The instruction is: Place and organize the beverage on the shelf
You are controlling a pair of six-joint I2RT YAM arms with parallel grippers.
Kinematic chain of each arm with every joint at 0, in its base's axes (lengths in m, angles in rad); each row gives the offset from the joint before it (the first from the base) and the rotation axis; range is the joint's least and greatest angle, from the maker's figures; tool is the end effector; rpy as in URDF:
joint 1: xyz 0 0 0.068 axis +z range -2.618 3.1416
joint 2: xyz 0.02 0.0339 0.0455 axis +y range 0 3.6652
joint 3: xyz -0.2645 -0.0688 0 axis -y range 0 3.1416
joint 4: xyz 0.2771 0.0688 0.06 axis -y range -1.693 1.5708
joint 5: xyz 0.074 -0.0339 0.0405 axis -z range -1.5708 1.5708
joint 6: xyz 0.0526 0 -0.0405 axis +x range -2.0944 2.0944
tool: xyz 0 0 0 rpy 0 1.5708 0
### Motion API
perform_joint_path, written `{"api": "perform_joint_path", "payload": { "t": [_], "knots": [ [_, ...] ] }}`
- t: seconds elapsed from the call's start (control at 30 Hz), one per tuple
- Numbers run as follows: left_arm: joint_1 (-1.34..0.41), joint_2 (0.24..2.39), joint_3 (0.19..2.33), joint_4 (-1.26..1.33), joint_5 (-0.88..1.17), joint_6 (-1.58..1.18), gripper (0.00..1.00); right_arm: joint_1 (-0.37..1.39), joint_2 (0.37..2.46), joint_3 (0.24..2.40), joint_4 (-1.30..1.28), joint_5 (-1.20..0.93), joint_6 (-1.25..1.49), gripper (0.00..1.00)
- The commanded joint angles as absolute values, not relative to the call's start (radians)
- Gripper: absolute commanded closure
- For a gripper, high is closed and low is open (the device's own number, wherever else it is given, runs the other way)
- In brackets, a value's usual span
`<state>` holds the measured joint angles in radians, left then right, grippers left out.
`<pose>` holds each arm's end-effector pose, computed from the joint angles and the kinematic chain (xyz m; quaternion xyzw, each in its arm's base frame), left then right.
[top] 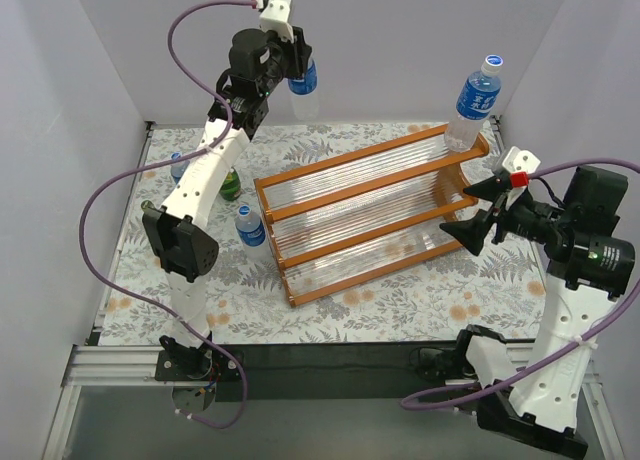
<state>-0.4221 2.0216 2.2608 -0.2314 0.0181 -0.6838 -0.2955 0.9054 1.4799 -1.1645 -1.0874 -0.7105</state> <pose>0.4711 -0.2126 0.4765 -0.0855 0.6991 -0.3782 0.6007 0.1461 0.0042 0.4678 -0.3939 0.6886 0.2055 0.5731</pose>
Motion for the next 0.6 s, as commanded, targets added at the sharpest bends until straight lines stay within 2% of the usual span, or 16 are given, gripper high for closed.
{"api": "perform_joint_path", "payload": {
  "t": [0.0, 0.13, 0.3, 0.57],
  "knots": [
    [-0.431, 1.872, 2.352, -0.078, 0.052, -0.726, 1.00, -0.209, 0.948, 1.517, -1.152, -1.106, -0.716, 0.11],
    [-0.451, 1.848, 2.347, -0.084, 0.060, -0.735, 1.00, -0.080, 0.972, 1.531, -1.049, -1.022, -0.644, 0.11],
    [-0.465, 1.821, 2.335, -0.097, 0.064, -0.753, 1.00, -0.002, 1.043, 1.586, -1.011, -0.964, -0.630, 0.11],
    [-0.485, 1.798, 2.329, -0.100, 0.078, -0.788, 1.00, 0.306, 1.248, 1.773, -0.971, -0.737, -0.673, 0.09]
  ]
}}
